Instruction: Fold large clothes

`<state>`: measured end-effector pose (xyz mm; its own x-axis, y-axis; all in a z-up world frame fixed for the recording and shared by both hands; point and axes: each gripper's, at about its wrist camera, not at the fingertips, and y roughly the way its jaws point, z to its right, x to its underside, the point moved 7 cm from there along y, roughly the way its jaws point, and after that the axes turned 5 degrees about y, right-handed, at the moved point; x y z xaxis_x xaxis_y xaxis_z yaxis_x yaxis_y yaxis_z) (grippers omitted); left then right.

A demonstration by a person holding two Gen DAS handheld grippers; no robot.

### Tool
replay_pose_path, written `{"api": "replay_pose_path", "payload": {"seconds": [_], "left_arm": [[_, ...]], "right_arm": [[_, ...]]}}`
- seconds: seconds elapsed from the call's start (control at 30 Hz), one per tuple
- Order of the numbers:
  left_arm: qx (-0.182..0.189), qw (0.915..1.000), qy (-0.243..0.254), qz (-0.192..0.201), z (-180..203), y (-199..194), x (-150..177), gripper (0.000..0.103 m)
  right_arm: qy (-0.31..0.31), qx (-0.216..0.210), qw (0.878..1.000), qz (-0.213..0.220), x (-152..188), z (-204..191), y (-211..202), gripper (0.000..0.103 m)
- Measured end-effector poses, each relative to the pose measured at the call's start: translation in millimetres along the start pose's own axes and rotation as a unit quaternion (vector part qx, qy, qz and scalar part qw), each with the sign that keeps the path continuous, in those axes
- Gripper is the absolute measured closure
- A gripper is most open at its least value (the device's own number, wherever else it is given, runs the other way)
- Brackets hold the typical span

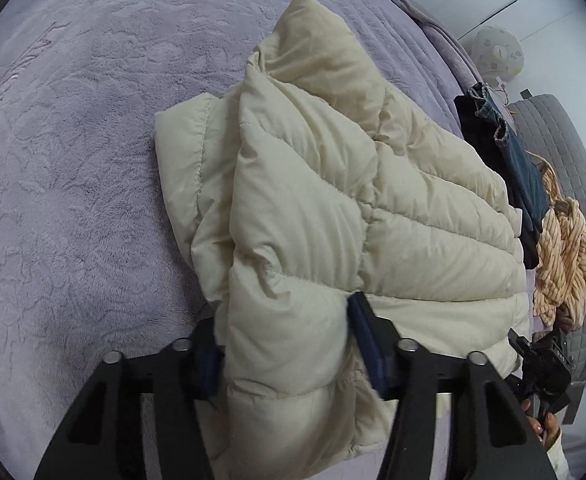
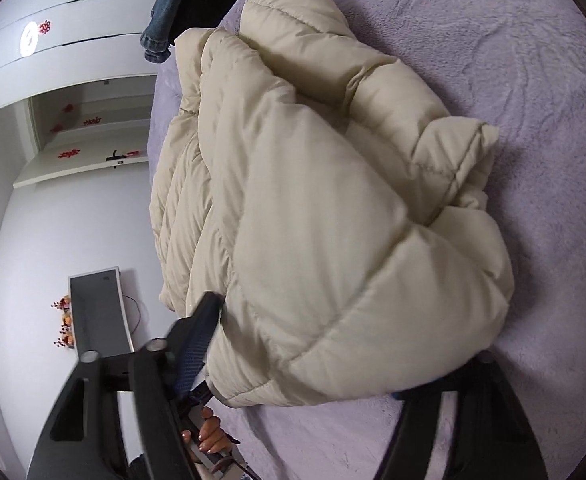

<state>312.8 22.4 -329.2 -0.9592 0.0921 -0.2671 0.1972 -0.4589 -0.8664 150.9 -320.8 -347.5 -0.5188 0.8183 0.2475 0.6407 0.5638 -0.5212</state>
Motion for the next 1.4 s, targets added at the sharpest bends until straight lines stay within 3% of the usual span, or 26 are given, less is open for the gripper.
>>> {"api": "replay_pose_path", "payload": {"seconds": [0.07, 0.2, 0.4, 0.87, 1.1, 1.17, 1.23, 1.33, 1.4], "left_arm": [[-0.015, 0.9997, 0.02, 0.004, 7, -4, 0, 0.065], [-0.046, 0.9975, 0.053, 0.008, 18, -13, 3, 0.072], [-0.052, 0.997, 0.058, -0.001, 22, -23, 15, 0.072], [-0.072, 0.9953, 0.051, -0.039, 19, -43, 87, 0.072], [-0.079, 0.9941, 0.059, -0.044, 20, -40, 96, 0.072], [-0.081, 0.994, 0.059, -0.044, 22, -37, 94, 0.07], [-0.103, 0.9923, 0.056, -0.042, 20, -37, 93, 0.047], [-0.117, 0.9914, 0.049, -0.032, 18, -40, 87, 0.038], [-0.117, 0.9916, 0.044, -0.03, 12, -48, 89, 0.038]], "right_arm": [[0.002, -0.009, 1.0, 0.002, -1, -2, -6, 0.074], [-0.006, -0.004, 1.0, 0.003, 5, -7, -12, 0.079], [-0.004, 0.0, 1.0, 0.002, 14, -4, -30, 0.08], [0.016, 0.041, 0.999, -0.01, 55, 22, -60, 0.08], [0.02, 0.059, 0.998, -0.007, 61, 42, -65, 0.08], [0.017, 0.065, 0.998, -0.006, 60, 43, -65, 0.08], [0.015, 0.073, 0.997, -0.005, 60, 40, -63, 0.077], [0.009, 0.093, 0.996, -0.006, 59, 37, -64, 0.071], [-0.001, 0.12, 0.993, -0.01, 60, 36, -67, 0.048]]}}
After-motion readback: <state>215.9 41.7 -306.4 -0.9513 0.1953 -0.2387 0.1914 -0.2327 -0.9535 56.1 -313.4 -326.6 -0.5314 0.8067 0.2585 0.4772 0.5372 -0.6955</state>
